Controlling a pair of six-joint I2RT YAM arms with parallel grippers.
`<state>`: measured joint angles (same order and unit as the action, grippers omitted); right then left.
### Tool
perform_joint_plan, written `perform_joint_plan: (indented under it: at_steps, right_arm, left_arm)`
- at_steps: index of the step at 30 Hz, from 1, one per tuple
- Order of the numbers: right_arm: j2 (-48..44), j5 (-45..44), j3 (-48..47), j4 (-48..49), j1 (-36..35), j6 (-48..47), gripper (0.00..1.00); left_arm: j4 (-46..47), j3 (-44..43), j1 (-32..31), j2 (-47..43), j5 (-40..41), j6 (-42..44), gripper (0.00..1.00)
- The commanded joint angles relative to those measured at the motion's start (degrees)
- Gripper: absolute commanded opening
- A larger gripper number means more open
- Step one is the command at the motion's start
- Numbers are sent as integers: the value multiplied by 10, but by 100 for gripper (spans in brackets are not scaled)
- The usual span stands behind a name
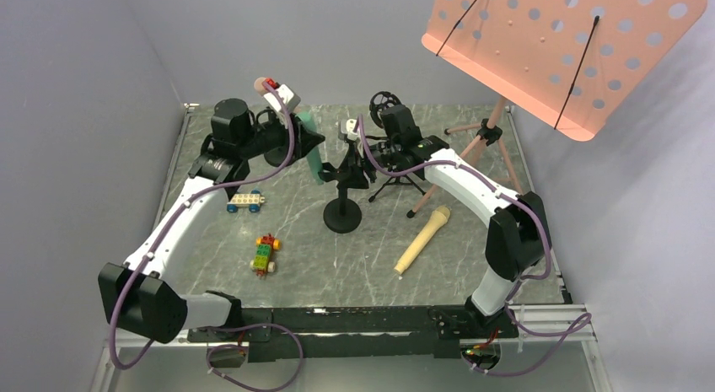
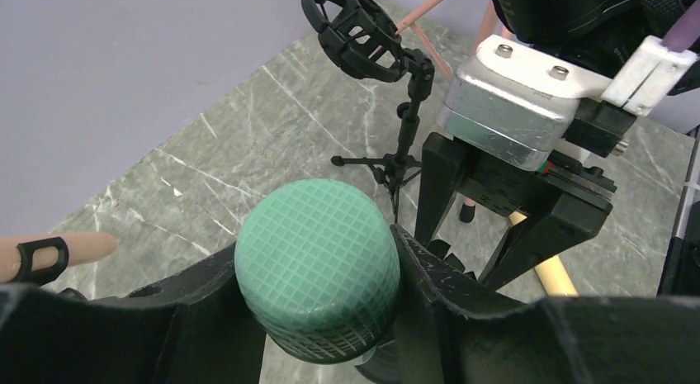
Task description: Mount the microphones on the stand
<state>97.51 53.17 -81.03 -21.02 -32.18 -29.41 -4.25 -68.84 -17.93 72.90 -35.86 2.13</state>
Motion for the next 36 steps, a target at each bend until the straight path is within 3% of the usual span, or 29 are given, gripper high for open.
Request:
perform_joint_plan:
  at_steps: [1, 10, 26, 32, 36]
  right_arm:
    - [1, -2, -6, 17, 4, -3, 16]
    - [6, 8, -2, 18, 5, 2, 19]
    - [-12, -8, 25, 47, 6, 22, 71]
    - [-17, -20, 29, 55, 7, 33, 72]
    - [-28, -12, 41, 77, 5, 58, 82]
  left_arm:
    - [38, -4, -9, 12, -78, -64, 0]
    - [90, 34, -9, 7, -93, -75, 0]
    - [152, 104, -9, -34, -76, -96, 0]
    - [130, 100, -9, -40, -66, -78, 0]
    - [78, 92, -9, -62, -13, -38, 0]
